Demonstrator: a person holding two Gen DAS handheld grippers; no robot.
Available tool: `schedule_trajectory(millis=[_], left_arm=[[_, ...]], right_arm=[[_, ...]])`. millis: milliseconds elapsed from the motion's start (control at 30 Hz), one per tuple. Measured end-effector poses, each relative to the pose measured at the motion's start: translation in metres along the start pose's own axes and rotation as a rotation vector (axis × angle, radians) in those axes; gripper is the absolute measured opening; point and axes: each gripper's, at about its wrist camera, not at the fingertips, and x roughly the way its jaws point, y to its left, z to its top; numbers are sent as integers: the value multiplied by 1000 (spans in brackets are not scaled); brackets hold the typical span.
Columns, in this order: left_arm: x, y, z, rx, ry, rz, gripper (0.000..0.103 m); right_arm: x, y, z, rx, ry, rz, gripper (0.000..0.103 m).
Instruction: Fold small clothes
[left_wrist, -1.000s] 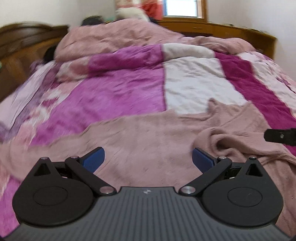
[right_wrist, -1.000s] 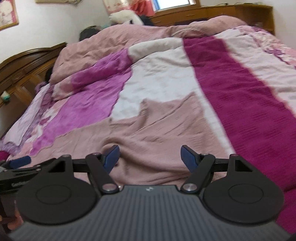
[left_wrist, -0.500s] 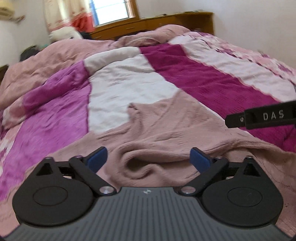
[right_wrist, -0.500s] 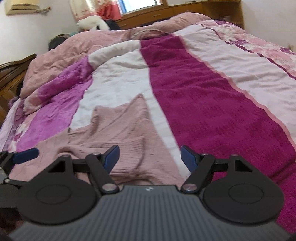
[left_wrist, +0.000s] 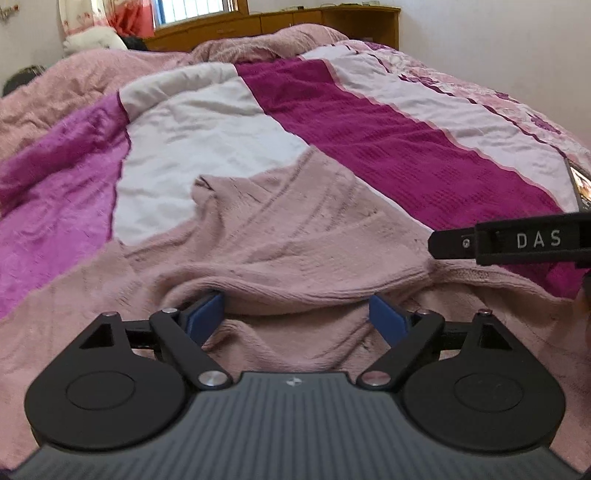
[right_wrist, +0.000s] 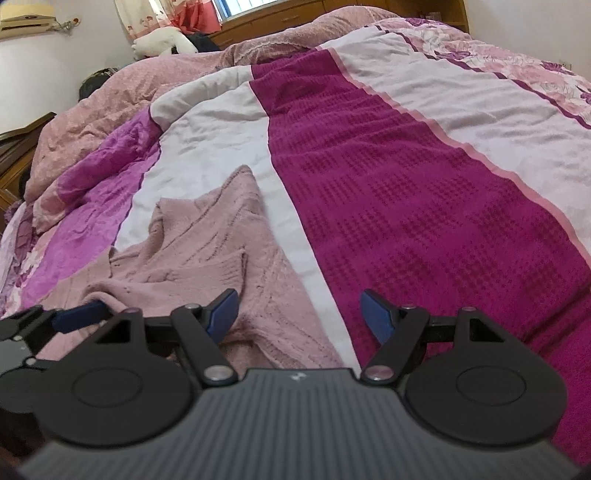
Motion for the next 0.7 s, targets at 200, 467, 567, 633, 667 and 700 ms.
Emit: schedule_trajectory(millis=[200, 467, 567, 633, 667, 700], left_arm=[[11, -8, 1, 32, -4, 30, 91], [0, -28, 1, 177, -36, 123, 91], [-9, -34, -1, 228, -67, 154, 91], [-8, -36, 0, 247, -83, 176, 91], [-4, -36, 1, 258, -82, 180, 91], [-1, -36, 2, 264, -76, 179, 91]], right_arm=[[3, -5, -2, 17, 8, 8, 75], [7, -12, -4, 53, 11, 22, 74], [6, -14, -4, 66, 4, 22, 74], [5, -13, -4, 68, -5, 20, 74], [5, -13, -4, 68, -10, 19, 74], [4, -13, -4, 69, -14, 20, 74]])
